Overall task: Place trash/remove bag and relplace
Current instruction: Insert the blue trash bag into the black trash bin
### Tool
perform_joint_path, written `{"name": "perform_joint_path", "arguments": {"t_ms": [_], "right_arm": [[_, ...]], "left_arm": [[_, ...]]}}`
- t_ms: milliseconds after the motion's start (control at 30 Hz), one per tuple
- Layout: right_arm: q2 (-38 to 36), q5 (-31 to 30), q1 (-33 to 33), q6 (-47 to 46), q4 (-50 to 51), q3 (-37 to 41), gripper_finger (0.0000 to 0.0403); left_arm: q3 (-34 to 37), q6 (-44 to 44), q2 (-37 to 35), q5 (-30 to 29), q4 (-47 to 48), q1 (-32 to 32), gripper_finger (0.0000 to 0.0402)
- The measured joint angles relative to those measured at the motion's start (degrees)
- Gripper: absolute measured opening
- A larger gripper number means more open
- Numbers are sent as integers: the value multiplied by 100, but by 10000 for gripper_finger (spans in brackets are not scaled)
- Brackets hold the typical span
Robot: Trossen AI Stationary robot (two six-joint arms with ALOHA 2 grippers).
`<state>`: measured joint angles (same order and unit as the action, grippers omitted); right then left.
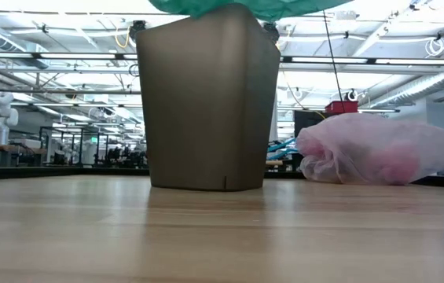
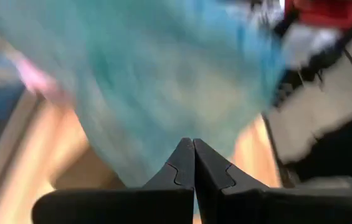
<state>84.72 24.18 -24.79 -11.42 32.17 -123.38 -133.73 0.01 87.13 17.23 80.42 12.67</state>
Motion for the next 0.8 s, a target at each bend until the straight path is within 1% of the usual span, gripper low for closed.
{"name": "perform_joint_path", "arguments": {"t_ms": [100, 200, 267, 333, 433, 533, 800], "right_arm": [[0, 17, -39, -44, -87, -115, 0], [11, 15, -37, -41, -142, -237, 0], [13, 15, -37, -41, -236, -255, 0], [18, 15, -33, -80, -300, -255, 0], [24, 15, -32, -144, -397, -255, 0], [24, 1, 11, -190, -452, -255, 0], [24, -24, 158, -355, -733, -255, 0]], "left_arm": [[37, -385, 42, -22, 666, -356, 0], [274, -547, 133, -54, 680, -660, 0], [446, -469, 249, -154, 534, -804, 0], [629, -342, 350, -484, 278, -869, 0], [902, -201, 373, -936, -143, -877, 0], [1216, -86, 354, -1161, -430, -833, 0], [1874, 71, 275, -1286, -1106, -607, 0]]}}
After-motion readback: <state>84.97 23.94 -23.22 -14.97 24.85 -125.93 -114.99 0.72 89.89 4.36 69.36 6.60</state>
